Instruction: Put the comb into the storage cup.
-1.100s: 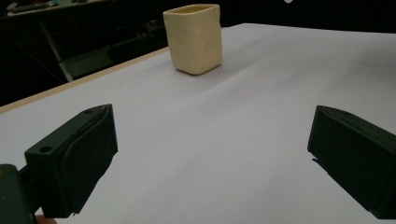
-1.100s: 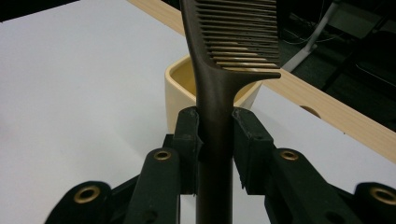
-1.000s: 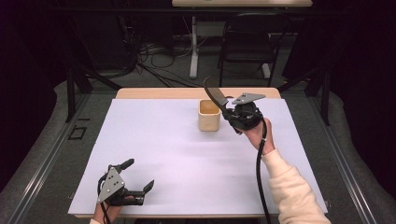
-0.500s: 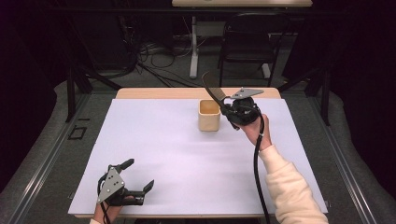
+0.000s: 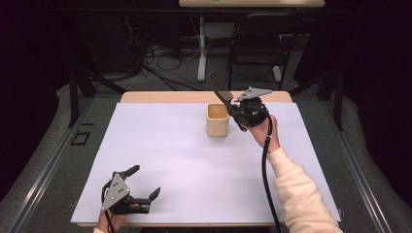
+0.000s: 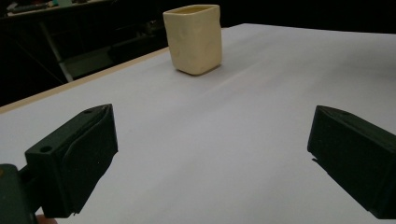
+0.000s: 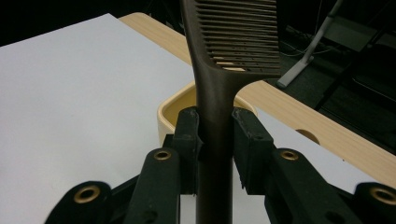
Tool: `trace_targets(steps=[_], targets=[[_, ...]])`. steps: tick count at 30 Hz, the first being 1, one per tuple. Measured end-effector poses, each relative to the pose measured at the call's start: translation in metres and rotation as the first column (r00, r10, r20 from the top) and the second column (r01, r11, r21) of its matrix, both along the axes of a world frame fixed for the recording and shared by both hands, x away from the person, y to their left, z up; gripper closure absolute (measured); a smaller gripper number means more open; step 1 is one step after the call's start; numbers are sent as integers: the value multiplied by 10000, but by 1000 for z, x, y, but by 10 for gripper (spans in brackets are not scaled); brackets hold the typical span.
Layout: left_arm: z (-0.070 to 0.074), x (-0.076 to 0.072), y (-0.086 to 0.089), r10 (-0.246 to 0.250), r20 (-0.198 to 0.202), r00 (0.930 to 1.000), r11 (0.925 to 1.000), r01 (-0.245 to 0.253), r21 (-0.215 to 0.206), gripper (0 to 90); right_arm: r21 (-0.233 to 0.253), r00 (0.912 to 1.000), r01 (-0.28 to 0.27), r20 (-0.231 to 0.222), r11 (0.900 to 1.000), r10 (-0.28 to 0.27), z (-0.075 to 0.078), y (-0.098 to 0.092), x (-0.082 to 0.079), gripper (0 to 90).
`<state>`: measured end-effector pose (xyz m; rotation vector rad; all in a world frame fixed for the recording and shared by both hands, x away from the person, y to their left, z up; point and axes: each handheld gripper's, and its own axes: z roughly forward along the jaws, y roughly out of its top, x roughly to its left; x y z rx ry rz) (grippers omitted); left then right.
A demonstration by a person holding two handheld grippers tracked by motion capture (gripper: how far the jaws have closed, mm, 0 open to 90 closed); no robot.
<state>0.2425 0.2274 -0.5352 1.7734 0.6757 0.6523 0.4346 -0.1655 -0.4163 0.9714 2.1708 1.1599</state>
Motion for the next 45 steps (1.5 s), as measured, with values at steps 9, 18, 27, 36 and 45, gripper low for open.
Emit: trace_targets(steps=[9, 18, 27, 36, 45], targets=[[0, 0, 0, 10, -8, 10000, 10000, -10, 5, 15, -171, 9998, -103, 169, 9998, 106, 4, 7, 6, 726], [0, 0, 0, 2, 5, 10000, 10000, -2, 5, 15, -182, 9997, -33, 233, 9998, 37, 6, 12, 14, 726], [0, 0, 0, -1, -9, 10000, 10000, 1, 4, 15, -186, 9998, 65, 210, 9998, -62, 4, 16, 23, 726], [0, 0, 0, 1, 4, 10000, 10000, -1, 7, 15, -171, 9998, 110, 196, 9998, -106, 4, 20, 28, 726], [0, 0, 1, -6, -2, 10000, 10000, 6, 3, 15, -189, 9995, 133, 285, 9997, -127, 7, 24, 32, 726]])
